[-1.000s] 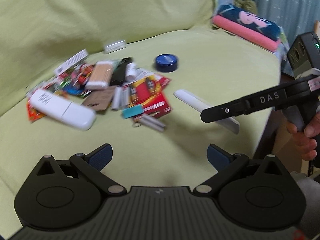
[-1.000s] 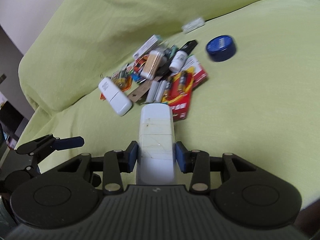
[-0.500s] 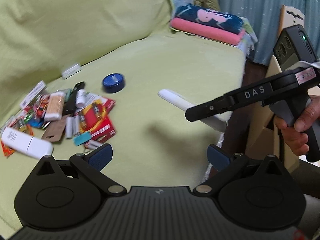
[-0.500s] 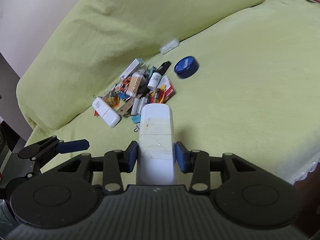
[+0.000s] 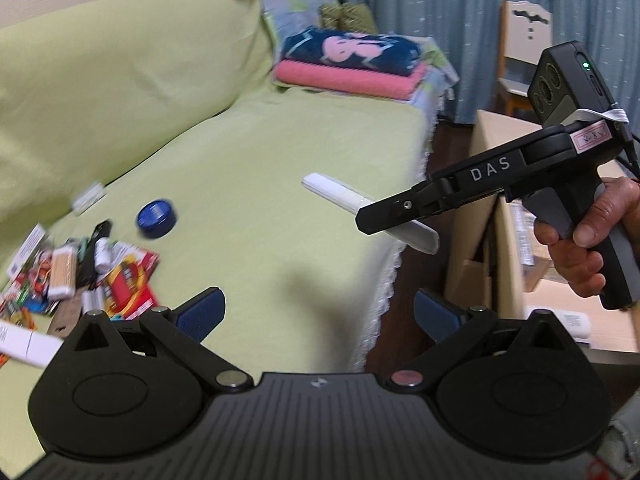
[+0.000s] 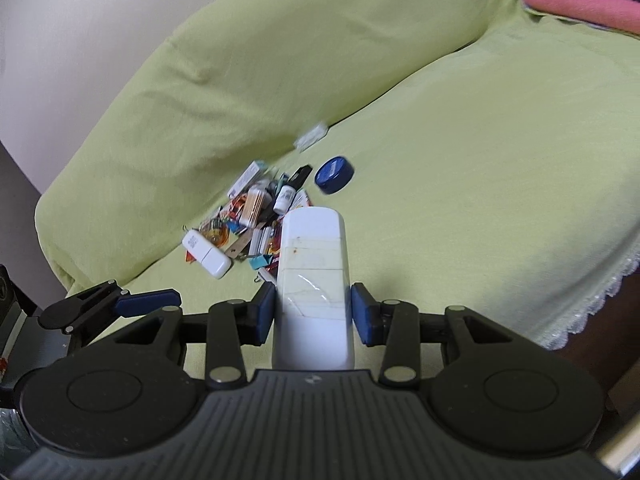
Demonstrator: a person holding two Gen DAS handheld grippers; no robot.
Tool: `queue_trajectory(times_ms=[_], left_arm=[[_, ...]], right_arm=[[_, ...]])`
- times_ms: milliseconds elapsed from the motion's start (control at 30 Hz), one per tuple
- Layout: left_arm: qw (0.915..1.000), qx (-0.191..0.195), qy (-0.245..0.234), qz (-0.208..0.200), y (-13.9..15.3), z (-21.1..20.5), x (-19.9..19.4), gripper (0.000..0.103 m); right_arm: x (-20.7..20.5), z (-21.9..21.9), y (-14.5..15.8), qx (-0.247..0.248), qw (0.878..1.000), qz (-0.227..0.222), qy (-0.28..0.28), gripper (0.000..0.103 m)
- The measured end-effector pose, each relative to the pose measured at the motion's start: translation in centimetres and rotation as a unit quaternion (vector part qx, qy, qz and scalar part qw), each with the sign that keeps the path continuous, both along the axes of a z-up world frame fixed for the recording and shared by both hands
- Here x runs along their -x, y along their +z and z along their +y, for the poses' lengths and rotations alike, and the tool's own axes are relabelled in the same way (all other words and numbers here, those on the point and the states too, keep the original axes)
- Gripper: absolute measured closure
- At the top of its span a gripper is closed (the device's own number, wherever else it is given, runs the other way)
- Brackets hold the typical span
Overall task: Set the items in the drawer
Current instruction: 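Carry the held white remote with the right tool toward the wooden drawer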
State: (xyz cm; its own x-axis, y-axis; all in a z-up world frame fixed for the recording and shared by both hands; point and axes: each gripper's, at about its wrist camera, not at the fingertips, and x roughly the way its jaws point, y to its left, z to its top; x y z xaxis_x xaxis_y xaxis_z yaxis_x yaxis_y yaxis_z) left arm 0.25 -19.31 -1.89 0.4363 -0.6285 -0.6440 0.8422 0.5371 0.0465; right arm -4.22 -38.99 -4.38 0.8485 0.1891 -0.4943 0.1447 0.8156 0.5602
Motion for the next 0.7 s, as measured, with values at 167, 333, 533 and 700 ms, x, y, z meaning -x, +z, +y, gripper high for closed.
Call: queue_trajectory(times_ms=[167, 333, 533, 700], left_arm=[[0.9995, 0.007, -0.032, -0.001, 0.6, -1.6, 2.6, 0.002], [0.9977, 0.011, -0.067, 0.006, 0.7, -3.6, 5.0, 0.002], [0.9935, 0.010, -0.113, 0.010, 0.8, -6.3, 7.6, 0.002], [0.9906, 0.004, -0.136, 0.015, 0.7, -8.2, 9.2, 0.002]], right_arm=[[4.7, -1.2, 0.9, -0.003, 1.000, -0.005, -0.028, 0.066], [9.9, -2.6, 1.6, -0.001, 0.998, -0.001, -0.063, 0.066], [15.6, -3.8, 1.6, -0.003, 0.995, 0.010, -0.103, 0.066], [19.5, -4.5, 0.9, -0.011, 0.992, 0.021, -0.124, 0.066]])
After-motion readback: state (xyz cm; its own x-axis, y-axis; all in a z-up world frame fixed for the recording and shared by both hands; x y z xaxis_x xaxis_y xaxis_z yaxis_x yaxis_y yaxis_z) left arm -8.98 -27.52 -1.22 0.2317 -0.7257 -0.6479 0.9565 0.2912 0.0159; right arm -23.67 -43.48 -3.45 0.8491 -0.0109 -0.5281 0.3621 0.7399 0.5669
